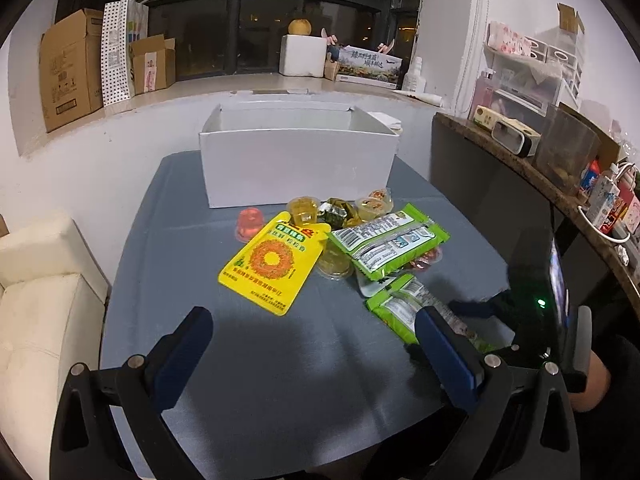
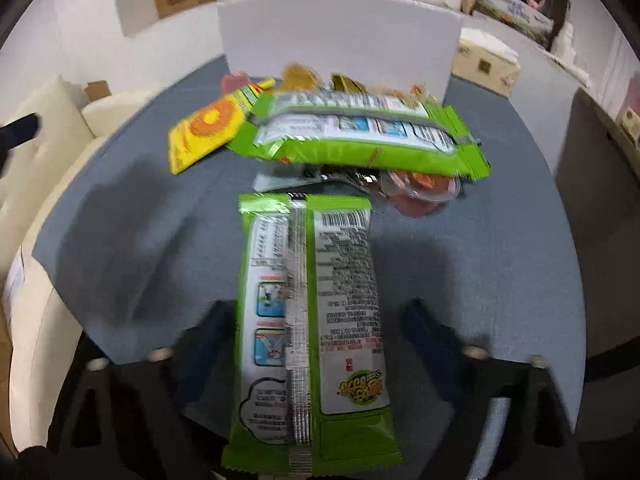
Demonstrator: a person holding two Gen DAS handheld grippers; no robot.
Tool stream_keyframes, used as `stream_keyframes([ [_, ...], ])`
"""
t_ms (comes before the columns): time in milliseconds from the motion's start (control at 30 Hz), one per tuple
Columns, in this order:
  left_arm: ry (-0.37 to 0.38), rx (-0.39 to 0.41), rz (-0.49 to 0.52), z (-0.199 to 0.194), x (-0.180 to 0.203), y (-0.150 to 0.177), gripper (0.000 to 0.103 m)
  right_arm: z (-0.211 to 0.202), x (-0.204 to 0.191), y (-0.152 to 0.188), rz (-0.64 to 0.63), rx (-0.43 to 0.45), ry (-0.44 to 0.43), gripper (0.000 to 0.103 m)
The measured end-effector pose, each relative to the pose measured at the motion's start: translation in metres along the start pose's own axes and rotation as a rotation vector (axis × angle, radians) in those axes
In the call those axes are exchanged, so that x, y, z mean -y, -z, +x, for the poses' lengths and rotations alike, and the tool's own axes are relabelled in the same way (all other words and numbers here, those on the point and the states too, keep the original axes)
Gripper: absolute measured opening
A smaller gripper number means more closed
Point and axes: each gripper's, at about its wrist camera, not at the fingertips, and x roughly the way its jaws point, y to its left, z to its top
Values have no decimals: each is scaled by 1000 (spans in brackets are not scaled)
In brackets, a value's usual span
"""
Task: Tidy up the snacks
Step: 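Grasp another green stick snack packet with the right tool, then lower packets into the white box with the left tool while the right drops its packet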
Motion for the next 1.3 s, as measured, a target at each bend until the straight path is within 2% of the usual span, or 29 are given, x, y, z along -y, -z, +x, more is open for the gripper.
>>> stream_keyframes([
  [100,31,-7,21,5,3,-5,103,-6,4,4,18,-6,-35,63],
  [233,89,-23,69,16,11,-15,103,-21,16,13,60,-9,-110,62],
  [400,172,-59,201,40,28,-32,103,-57,33,34,96,43,-130,62],
  [467,190,-77,257,53,35,-40,103,-70,42,39,125,73,-129,62],
  [533,175,-86,323,68,45,-50,103,-84,54,42,157,105,-108,62],
  [667,223,-115,435,95,62,-67,103,-106,75,48,214,155,-84,62],
  [767,237,-165,562,123,78,-76,103,-116,88,52,241,171,-61,62],
  [900,257,-232,670,155,87,-77,103,-126,103,58,273,185,-51,62],
  [1100,319,-299,710,181,93,-77,102,-124,116,59,305,182,-34,62],
  [1167,327,-344,701,191,94,-76,91,-120,119,58,308,179,-33,62],
  [1200,309,-328,708,191,94,-75,89,-121,119,59,309,178,-34,62],
  [1267,321,-328,684,191,91,-80,84,-120,119,58,308,176,-38,62],
  [1300,328,-330,663,191,89,-83,77,-120,118,58,305,177,-40,62],
])
